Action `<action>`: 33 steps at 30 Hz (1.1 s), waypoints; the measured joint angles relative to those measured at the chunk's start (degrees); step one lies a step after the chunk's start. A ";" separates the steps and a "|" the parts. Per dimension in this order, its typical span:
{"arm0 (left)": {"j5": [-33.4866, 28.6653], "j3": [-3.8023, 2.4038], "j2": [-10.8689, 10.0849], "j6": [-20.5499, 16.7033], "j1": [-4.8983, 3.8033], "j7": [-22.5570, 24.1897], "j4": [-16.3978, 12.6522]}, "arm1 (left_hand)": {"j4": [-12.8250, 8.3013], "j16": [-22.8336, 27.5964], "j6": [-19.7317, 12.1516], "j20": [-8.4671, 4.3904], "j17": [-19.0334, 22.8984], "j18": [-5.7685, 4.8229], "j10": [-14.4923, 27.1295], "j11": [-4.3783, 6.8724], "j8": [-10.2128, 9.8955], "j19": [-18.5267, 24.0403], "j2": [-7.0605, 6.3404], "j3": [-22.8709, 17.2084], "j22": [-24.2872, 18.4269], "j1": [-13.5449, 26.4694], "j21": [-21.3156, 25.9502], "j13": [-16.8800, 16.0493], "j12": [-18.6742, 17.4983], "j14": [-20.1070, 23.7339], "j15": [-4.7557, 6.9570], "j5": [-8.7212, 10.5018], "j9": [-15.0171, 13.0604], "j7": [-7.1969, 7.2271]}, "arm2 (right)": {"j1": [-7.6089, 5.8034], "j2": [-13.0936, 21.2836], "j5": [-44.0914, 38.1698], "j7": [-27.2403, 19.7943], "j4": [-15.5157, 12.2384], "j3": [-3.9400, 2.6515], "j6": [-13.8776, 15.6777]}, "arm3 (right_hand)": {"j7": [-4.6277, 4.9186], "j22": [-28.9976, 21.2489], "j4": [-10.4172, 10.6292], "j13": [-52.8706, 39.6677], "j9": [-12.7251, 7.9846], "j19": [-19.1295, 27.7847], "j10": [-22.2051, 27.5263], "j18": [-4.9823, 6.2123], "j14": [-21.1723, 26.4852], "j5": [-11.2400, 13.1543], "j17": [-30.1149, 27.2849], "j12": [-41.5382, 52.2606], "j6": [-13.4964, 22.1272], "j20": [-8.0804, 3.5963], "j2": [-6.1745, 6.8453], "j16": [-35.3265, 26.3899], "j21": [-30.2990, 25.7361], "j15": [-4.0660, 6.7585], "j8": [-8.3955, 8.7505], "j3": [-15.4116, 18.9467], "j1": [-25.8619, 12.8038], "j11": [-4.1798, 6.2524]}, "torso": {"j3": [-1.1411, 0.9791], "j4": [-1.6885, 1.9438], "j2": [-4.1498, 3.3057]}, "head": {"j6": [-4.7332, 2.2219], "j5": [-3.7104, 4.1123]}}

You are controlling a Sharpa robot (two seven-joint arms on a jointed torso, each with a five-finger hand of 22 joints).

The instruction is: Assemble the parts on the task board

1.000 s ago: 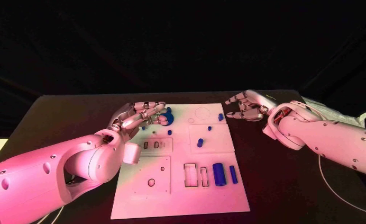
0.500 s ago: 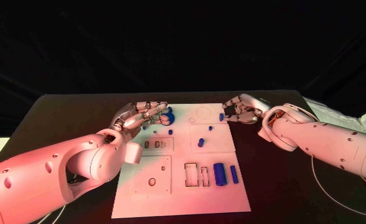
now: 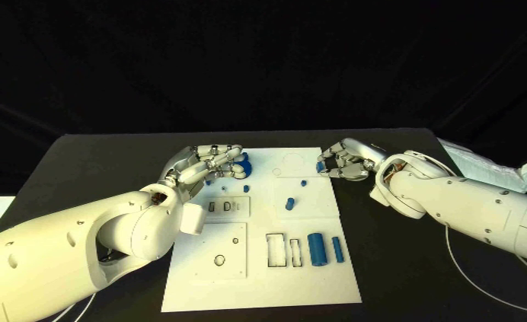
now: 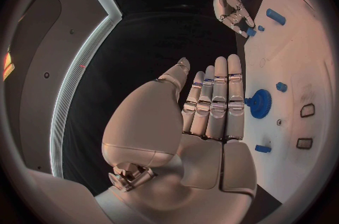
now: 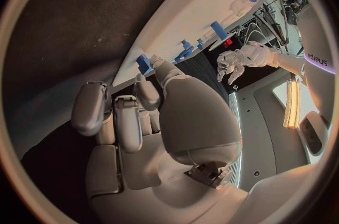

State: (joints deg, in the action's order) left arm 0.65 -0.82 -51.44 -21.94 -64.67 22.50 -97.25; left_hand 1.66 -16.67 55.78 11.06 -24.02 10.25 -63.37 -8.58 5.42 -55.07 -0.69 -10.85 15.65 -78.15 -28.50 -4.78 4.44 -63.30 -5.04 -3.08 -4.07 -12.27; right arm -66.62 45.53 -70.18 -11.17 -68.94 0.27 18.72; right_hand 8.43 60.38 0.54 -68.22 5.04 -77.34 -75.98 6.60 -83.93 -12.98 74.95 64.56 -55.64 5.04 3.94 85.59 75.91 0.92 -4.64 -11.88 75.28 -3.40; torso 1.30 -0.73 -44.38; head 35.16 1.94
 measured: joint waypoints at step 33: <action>0.00 0.00 0.05 0.00 0.01 -0.20 -0.01 | 0.00 0.38 -0.21 0.00 0.07 0.00 0.00 0.00 0.00 0.00 0.00 0.00 -0.12 -0.01 0.00 -0.01 0.00 0.00 0.01 0.00 0.00 -0.21 | 0.05 -1.70 1.12 -0.08 1.88 -0.04 -0.69 | -1.86 1.14 -1.49 -1.81 0.64 -0.52 -2.20 -0.01 -0.02 5.02 -0.02 2.13 -7.16 -1.37 -3.04 0.23 0.46 1.68 -2.48 -3.28 0.42 1.91 | -0.12 -0.02 -0.09 | 0.24 -0.15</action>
State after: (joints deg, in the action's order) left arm 0.65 -0.82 -51.39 -21.94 -64.66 22.30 -97.25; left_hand 1.66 -16.30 55.57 11.06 -23.95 10.25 -63.37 -8.58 5.42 -55.07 -0.69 -10.85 15.54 -78.16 -28.51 -4.79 4.44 -63.30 -5.04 -3.08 -4.07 -12.47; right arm -66.56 43.82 -69.06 -11.25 -67.06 0.23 18.02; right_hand 6.57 61.52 -0.95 -70.03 5.69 -77.87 -78.18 6.60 -83.95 -7.95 74.93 66.69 -62.81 3.66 0.90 85.82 76.37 2.60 -7.12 -15.16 75.71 -1.49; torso 1.18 -0.75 -44.47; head 35.40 1.80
